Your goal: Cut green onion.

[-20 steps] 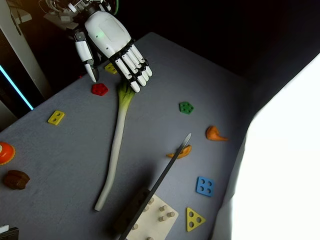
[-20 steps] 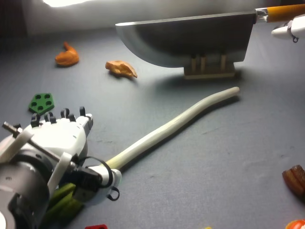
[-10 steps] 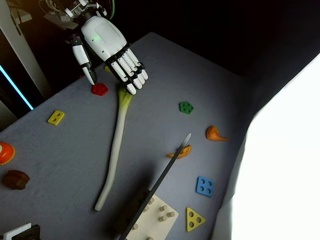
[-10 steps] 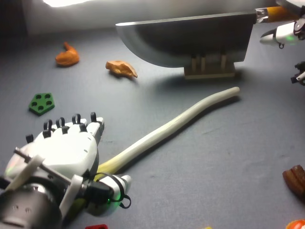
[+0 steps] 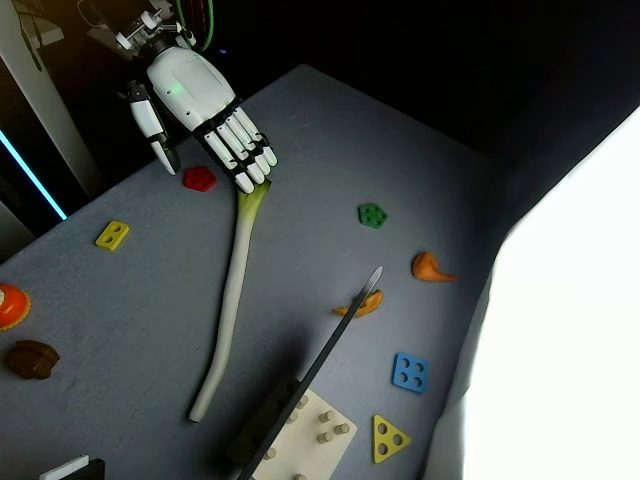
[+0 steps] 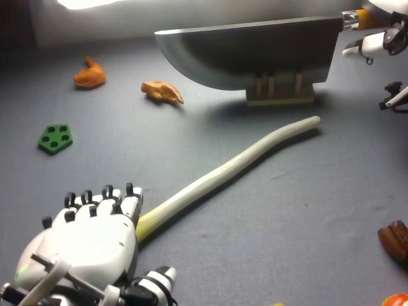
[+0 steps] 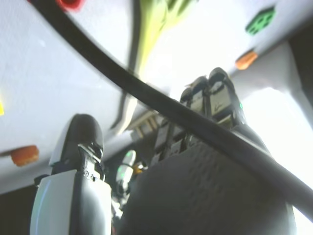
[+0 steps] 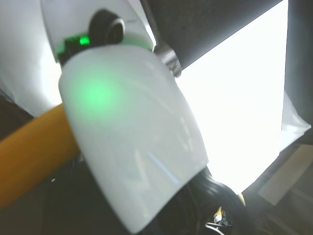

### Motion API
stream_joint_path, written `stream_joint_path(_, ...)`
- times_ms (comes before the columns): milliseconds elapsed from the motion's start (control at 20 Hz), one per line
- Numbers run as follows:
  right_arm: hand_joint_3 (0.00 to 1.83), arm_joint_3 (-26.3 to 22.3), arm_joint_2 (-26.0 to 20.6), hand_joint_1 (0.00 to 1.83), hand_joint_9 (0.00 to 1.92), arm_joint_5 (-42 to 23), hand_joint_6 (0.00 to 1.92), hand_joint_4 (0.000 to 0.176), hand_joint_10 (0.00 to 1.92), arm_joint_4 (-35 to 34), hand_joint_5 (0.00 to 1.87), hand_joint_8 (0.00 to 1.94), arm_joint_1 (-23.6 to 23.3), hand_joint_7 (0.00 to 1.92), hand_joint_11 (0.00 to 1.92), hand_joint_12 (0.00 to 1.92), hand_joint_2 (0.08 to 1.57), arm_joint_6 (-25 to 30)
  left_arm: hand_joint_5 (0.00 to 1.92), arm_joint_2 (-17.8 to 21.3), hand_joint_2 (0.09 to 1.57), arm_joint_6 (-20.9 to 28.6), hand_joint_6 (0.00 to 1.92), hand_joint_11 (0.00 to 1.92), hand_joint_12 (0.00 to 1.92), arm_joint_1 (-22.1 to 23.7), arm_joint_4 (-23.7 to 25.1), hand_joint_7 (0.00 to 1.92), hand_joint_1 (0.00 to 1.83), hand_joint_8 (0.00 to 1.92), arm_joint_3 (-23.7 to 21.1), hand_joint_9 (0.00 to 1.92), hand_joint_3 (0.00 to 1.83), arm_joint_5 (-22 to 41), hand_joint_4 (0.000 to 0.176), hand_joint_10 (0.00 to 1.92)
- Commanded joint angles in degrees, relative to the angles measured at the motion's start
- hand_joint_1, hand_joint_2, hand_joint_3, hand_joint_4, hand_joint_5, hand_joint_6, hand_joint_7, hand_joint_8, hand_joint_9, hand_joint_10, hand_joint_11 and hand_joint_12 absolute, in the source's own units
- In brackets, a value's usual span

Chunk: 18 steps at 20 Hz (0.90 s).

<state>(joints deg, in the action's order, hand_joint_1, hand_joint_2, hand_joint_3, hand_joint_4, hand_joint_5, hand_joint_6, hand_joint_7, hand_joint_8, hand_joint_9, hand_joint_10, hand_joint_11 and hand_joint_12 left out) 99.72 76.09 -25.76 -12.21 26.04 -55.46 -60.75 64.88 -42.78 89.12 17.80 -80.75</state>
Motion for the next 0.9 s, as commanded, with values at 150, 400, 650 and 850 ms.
stream_joint_path(150,0.01,0.59,0.12,1.08,0.0,-6.91,0.0,0.011,0.0,-0.27,0.0,0.0,0.0,0.0,0.0,0.0,1.01,0.26,0.0,-2.25,1.3,3.04,0.0,0.0,0.0,-2.69,6.93,0.0,0.52,0.0,0.42,0.0,0.0,-4.88,0.031,0.0)
stream_joint_path(400,0.01,0.79,0.32,1.07,0.0,-6.49,0.0,0.004,0.0,-0.27,0.0,0.0,0.17,0.0,0.0,0.0,1.01,0.23,0.0,-3.43,1.31,3.27,0.0,0.0,0.0,-3.7,7.38,0.0,0.5,0.0,1.34,0.0,0.01,-5.1,0.039,0.0)
stream_joint_path(650,0.01,0.79,0.44,1.03,0.01,-6.46,0.01,0.006,0.0,-0.27,0.03,0.01,0.2,0.02,0.0,0.0,1.03,0.22,0.01,-5.43,1.32,4.02,0.0,0.0,0.0,-4.02,6.67,0.0,0.52,0.0,3.25,0.0,0.01,-5.14,0.037,0.0)
stream_joint_path(850,0.0,0.79,0.44,1.0,0.41,-6.5,0.28,0.0,0.82,-0.27,0.57,0.39,0.22,0.59,0.01,1.53,1.1,0.22,0.02,-6.39,1.32,4.69,0.0,0.0,0.0,-3.96,6.14,0.0,0.57,0.0,4.14,0.0,0.01,-6.1,0.018,0.0)
